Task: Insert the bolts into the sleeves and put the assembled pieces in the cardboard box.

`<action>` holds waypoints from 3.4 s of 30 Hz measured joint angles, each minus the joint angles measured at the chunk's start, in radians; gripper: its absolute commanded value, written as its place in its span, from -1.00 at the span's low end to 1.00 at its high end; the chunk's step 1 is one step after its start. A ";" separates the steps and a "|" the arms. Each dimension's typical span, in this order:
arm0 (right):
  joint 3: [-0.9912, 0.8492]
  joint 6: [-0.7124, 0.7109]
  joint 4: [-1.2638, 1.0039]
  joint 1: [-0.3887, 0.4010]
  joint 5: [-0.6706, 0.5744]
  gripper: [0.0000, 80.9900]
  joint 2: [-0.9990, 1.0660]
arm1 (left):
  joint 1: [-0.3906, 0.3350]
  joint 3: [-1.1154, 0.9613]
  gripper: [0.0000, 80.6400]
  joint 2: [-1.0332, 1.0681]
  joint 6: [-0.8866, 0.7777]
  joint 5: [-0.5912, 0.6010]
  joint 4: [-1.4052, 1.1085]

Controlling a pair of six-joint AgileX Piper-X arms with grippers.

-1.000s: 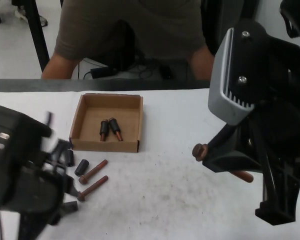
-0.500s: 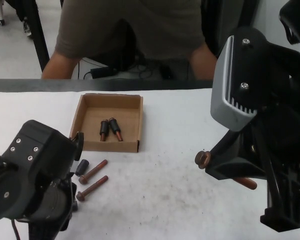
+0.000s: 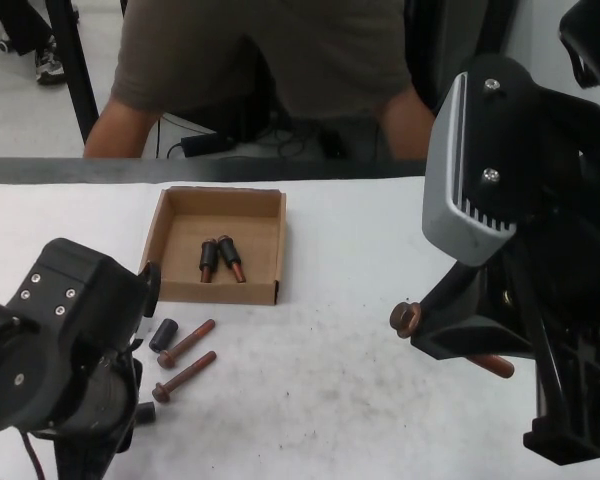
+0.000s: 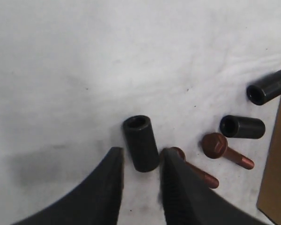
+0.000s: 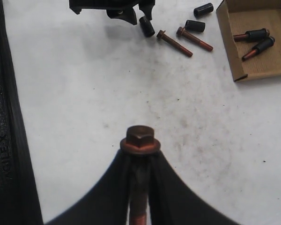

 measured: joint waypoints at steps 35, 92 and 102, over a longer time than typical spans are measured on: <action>0.000 -0.007 0.000 0.000 0.000 -0.99 0.000 | 0.000 -0.009 -0.40 0.116 -0.067 0.017 -0.076; 0.001 0.835 -0.680 0.000 -0.053 -0.99 0.221 | 0.000 -0.003 -0.98 -0.595 1.991 0.629 0.051; 0.001 0.956 -0.716 0.000 -0.060 -0.99 0.221 | 0.000 -0.003 -0.98 -0.595 1.876 0.629 -0.110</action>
